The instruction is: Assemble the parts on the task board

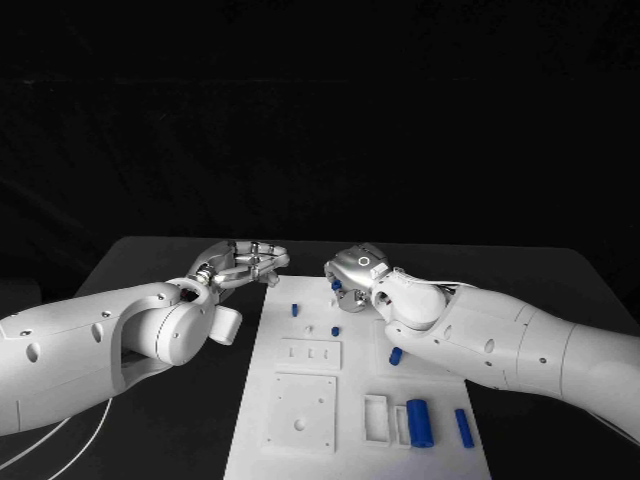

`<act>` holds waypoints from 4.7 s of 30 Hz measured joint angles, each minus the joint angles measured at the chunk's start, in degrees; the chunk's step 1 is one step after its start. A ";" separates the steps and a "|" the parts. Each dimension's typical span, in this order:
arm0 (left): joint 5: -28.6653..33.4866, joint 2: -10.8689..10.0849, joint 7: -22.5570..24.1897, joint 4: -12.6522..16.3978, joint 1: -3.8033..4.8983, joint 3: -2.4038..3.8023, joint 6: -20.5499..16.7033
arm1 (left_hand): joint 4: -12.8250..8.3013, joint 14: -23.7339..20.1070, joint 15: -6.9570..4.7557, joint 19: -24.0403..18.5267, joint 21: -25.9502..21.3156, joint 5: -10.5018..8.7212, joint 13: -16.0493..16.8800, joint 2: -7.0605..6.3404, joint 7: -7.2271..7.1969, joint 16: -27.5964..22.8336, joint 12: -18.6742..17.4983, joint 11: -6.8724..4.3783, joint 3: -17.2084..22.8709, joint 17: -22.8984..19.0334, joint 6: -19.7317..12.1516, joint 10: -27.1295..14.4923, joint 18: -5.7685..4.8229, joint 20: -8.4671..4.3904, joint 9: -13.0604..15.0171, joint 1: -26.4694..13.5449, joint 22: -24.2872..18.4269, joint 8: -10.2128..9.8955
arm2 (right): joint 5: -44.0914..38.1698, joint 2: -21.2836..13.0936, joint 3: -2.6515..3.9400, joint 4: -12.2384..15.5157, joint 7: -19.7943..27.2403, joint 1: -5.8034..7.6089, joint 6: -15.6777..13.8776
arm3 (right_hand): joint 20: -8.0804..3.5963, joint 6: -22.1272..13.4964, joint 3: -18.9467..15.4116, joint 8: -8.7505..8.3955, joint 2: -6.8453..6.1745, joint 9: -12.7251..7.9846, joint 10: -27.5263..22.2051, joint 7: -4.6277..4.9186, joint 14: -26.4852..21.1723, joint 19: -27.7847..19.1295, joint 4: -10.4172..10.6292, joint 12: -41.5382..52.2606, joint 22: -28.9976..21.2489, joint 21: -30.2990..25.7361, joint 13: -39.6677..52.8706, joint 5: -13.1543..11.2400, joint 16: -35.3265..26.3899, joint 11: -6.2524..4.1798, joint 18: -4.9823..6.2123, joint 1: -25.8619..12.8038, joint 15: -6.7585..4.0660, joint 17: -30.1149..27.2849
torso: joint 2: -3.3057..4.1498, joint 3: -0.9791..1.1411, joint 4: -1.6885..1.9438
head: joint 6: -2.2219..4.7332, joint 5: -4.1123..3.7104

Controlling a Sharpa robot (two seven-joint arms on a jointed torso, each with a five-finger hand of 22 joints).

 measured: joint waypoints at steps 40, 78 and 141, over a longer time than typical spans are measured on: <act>-0.03 -0.23 -0.04 -0.23 0.19 0.00 -0.02 | 0.00 0.00 0.00 -0.33 0.00 0.00 -0.04 0.00 0.00 0.00 -0.25 0.13 0.31 -0.04 0.00 -0.30 0.03 -0.12 0.00 0.00 -0.02 -0.21 | 3.98 -1.02 -0.19 0.23 0.77 -0.14 0.44 | 1.76 -8.91 -5.60 -5.62 -5.58 -2.87 -12.11 3.15 -2.04 -2.30 -0.17 -1.00 0.00 -1.51 -3.83 0.23 -0.57 4.93 0.21 -0.18 3.15 -3.39 | 0.12 -0.01 -0.03 | -0.01 0.07; -0.04 -0.54 -0.03 -2.44 0.28 -0.01 -0.03 | 0.01 0.00 0.00 -0.32 0.00 0.00 -0.08 0.00 0.00 0.00 -0.25 0.11 0.31 -0.09 0.00 -0.29 0.03 -0.10 0.00 0.00 0.02 -0.21 | 20.35 -16.79 4.30 7.35 7.04 1.67 8.54 | -0.64 -9.91 -12.35 -5.65 -4.87 -2.90 -11.92 1.15 -2.36 -0.92 1.73 63.41 -0.12 5.46 54.17 3.12 8.66 -2.23 3.12 -1.20 -2.90 4.63 | -0.71 0.69 -2.21 | 2.04 -0.32; -0.54 -0.82 -0.30 -2.37 0.28 -0.02 0.06 | -0.13 -0.20 0.20 -0.41 0.23 0.00 -0.12 0.00 0.00 0.00 -0.46 0.13 0.44 -0.13 0.00 -0.50 0.08 0.02 0.00 0.00 -0.02 -0.45 | 30.32 -14.89 4.67 2.28 9.61 0.39 15.96 | -1.61 -11.28 -21.58 -4.18 0.67 -1.98 -12.09 0.09 -2.56 -2.81 1.20 65.90 -0.12 9.38 55.59 22.78 8.29 -1.62 2.22 -13.07 -2.70 10.29 | -0.55 0.98 -1.90 | 0.72 -0.29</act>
